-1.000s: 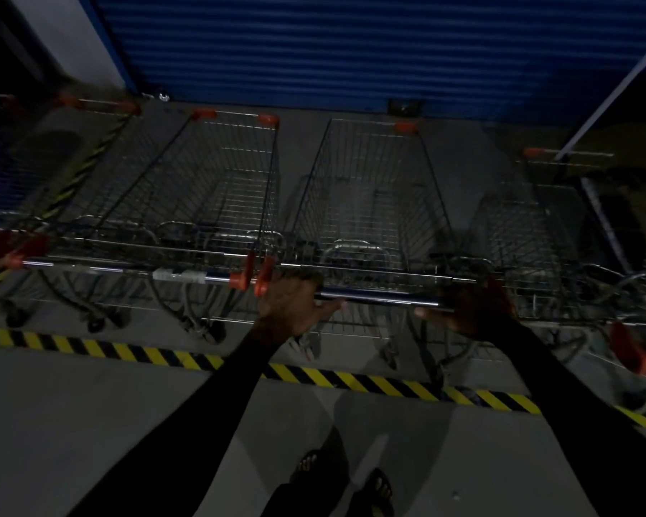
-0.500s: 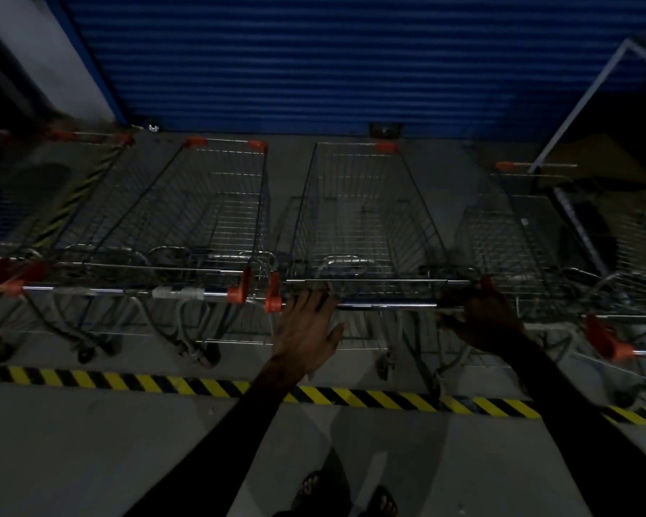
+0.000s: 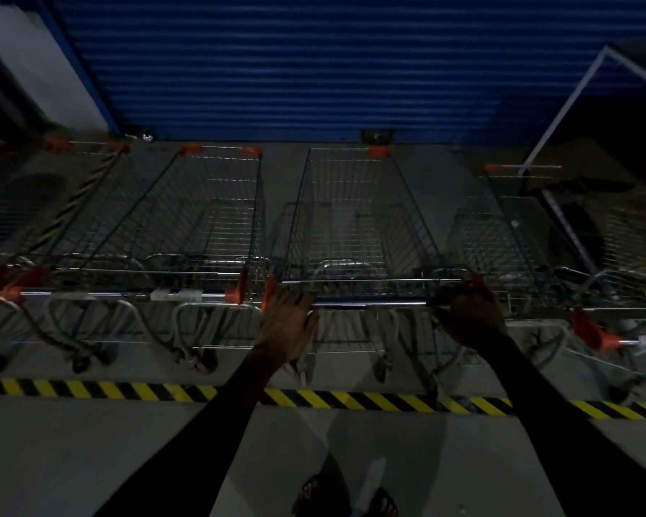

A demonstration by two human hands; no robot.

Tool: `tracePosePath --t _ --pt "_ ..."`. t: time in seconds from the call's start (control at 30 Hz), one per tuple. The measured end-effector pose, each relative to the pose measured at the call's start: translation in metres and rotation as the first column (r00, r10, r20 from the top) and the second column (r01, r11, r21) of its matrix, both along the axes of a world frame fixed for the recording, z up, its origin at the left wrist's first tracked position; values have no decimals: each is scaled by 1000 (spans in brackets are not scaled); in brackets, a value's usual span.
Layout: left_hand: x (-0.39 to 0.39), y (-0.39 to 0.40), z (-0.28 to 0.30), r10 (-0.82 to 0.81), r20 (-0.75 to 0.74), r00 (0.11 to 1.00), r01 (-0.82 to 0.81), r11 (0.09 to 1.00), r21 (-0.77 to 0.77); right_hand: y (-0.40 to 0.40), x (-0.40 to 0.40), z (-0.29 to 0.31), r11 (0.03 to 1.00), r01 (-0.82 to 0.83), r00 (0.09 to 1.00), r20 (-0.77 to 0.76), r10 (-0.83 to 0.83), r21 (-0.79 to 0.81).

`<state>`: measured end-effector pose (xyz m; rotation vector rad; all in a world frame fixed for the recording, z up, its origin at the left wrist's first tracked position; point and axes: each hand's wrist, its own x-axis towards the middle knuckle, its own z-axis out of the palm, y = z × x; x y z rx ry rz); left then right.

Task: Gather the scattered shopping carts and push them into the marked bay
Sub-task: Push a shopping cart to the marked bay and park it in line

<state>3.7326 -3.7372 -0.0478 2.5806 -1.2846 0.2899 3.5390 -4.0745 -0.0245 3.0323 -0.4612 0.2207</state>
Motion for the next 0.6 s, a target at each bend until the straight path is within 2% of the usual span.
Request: tracePosePath --t 0.13,0.23,0.3,0.4,0.6 --pt "12 6 -2 -45 -56 997 43 998 -39 15 -1 5 999 51 996 66 -52 10" --pt "16 12 1 -63 -66 996 62 998 -13 30 -2 10 996 83 991 109 -81 -18" --pt "16 14 2 -61 -48 997 61 998 7 33 -2 11 996 79 995 65 -76 -47" --pt "19 19 1 -56 -60 997 55 998 -16 33 0 5 993 118 991 -61 -116 23" --pt "25 25 -2 -80 13 997 81 992 -98 39 4 2 994 113 992 -58 -113 3"
